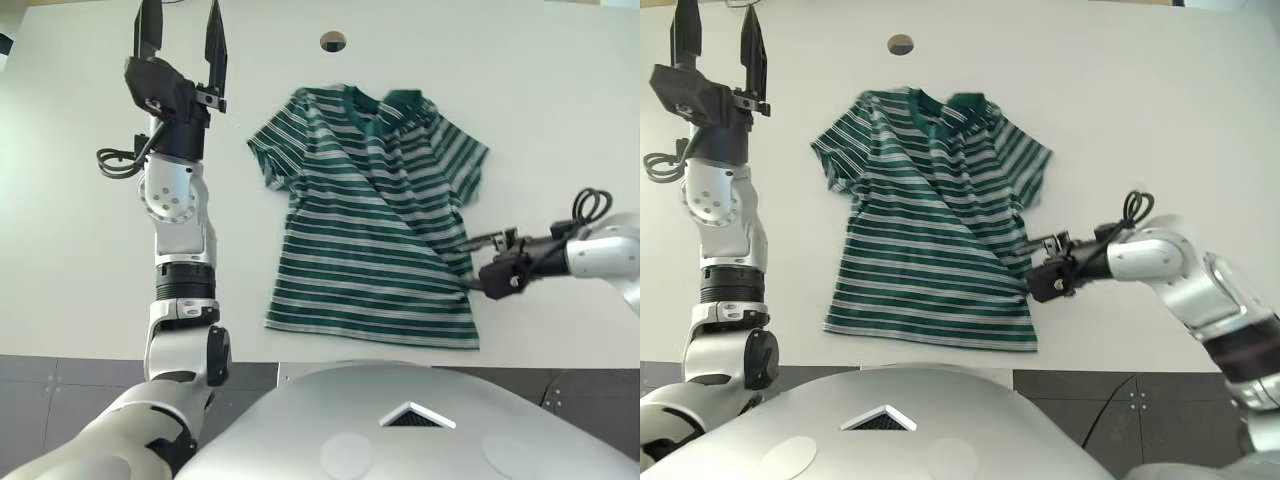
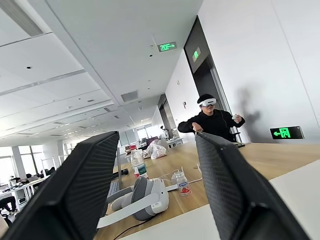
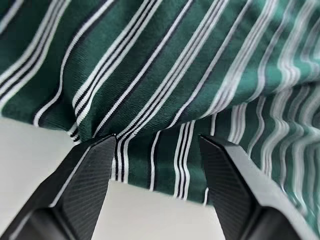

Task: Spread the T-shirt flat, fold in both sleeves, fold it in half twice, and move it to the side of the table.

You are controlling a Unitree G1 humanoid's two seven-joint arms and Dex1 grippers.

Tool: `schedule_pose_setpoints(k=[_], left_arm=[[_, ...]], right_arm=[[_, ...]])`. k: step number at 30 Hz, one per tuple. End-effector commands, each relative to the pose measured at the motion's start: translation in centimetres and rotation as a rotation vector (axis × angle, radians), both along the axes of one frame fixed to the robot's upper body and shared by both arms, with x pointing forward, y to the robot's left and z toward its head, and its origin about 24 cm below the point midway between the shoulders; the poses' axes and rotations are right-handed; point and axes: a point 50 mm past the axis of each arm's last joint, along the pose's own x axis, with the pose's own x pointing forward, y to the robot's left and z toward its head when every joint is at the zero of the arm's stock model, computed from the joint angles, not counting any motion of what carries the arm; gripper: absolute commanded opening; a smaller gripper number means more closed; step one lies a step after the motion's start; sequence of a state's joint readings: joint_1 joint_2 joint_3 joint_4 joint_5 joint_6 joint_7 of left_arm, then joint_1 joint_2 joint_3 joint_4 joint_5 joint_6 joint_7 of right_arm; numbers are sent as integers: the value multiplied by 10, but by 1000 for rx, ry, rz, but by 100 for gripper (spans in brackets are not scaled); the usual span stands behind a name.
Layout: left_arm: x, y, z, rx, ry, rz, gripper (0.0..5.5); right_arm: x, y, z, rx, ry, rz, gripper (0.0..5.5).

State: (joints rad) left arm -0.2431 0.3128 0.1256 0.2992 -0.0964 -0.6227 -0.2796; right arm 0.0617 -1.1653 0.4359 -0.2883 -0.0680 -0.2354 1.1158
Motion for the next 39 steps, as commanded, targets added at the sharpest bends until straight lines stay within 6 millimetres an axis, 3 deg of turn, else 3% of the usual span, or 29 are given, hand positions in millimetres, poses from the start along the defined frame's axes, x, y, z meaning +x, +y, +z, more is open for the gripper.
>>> schedule_pose_setpoints(k=[1, 3, 6, 8, 10, 18, 24, 27, 32, 36, 39], left_arm=[[-3, 9, 1, 8, 31, 7, 283], [-6, 12, -1, 10, 41, 13, 283], [-9, 13, 1, 13, 45, 17, 283], [-10, 15, 4, 16, 47, 21, 283], [-12, 17, 6, 18, 47, 27, 283], [-16, 23, 1, 16, 65, 31, 283], [-19, 25, -9, 7, 79, 39, 283], [-19, 24, -11, 4, 81, 37, 283], [-17, 24, -17, -7, 94, 38, 283], [-16, 24, -23, -6, 104, 36, 283], [-14, 26, -24, -8, 104, 37, 283]], right_arm=[[-17, -7, -14, -71, 124, -45, 305], [1, 5, -6, 33, 24, -65, 305], [43, 20, 25, 223, -187, -116, 305], [63, 22, 48, 341, -225, -163, 305], [77, 19, 55, 408, -211, -214, 305], [123, -14, 13, 320, -225, -465, 305], [164, -18, -9, 332, -378, -750, 305], [165, -31, -24, 269, -375, -842, 305], [147, -58, -57, -54, -372, -810, 305], [155, -82, -41, -198, -512, -815, 305], [172, -84, -19, -183, -672, -830, 305]])
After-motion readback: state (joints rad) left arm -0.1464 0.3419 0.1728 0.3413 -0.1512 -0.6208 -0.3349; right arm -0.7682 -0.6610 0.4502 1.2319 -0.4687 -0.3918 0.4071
